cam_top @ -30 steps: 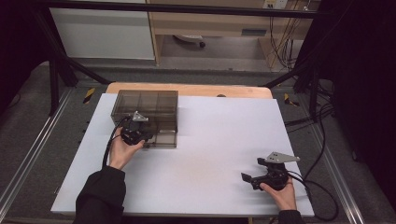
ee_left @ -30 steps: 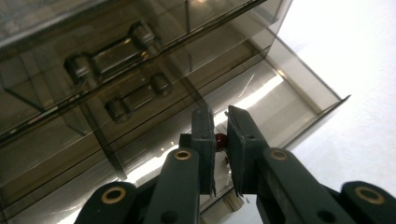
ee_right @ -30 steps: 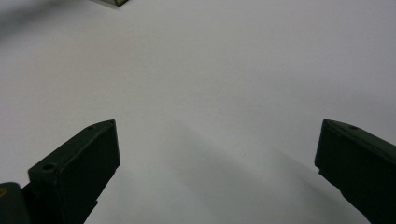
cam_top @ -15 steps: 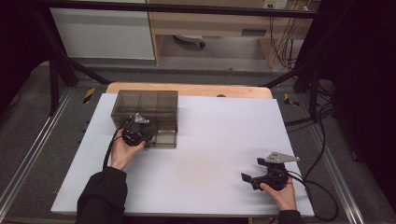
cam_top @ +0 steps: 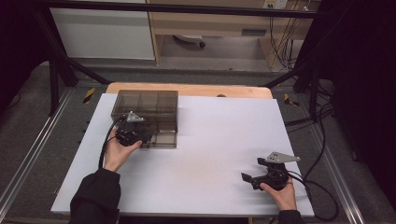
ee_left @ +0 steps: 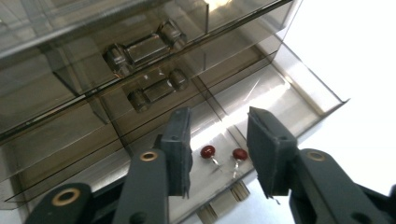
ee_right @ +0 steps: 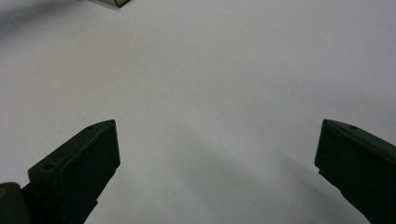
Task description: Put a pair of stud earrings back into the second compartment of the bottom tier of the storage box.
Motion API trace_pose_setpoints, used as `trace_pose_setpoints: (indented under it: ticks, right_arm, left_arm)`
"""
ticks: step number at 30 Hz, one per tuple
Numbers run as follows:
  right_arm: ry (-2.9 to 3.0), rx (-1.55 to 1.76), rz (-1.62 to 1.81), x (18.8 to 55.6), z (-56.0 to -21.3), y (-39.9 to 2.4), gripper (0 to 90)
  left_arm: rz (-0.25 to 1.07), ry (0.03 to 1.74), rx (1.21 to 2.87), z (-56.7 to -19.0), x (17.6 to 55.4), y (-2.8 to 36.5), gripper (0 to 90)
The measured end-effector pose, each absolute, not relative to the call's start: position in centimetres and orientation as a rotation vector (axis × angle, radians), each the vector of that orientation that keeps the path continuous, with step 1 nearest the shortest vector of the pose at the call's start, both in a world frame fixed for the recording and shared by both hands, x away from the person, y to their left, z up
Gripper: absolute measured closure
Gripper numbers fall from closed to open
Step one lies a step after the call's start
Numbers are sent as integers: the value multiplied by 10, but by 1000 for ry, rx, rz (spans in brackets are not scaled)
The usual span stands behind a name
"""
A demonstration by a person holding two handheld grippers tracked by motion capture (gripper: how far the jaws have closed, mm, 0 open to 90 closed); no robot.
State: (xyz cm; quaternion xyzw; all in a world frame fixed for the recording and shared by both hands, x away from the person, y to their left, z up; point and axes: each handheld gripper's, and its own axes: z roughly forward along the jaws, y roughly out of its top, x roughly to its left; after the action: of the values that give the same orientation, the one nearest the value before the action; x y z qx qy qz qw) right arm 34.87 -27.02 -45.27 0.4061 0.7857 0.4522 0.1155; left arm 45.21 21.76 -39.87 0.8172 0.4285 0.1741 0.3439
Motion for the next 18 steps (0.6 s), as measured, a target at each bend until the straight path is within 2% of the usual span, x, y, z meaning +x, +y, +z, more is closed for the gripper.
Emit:
trace_pose_setpoints:
  ticks: [18]
  right_arm:
    - [2302,1191,1328,349,-453,-270,7]
  left_arm:
    - [421,1024,2056,-405,414,237,198]
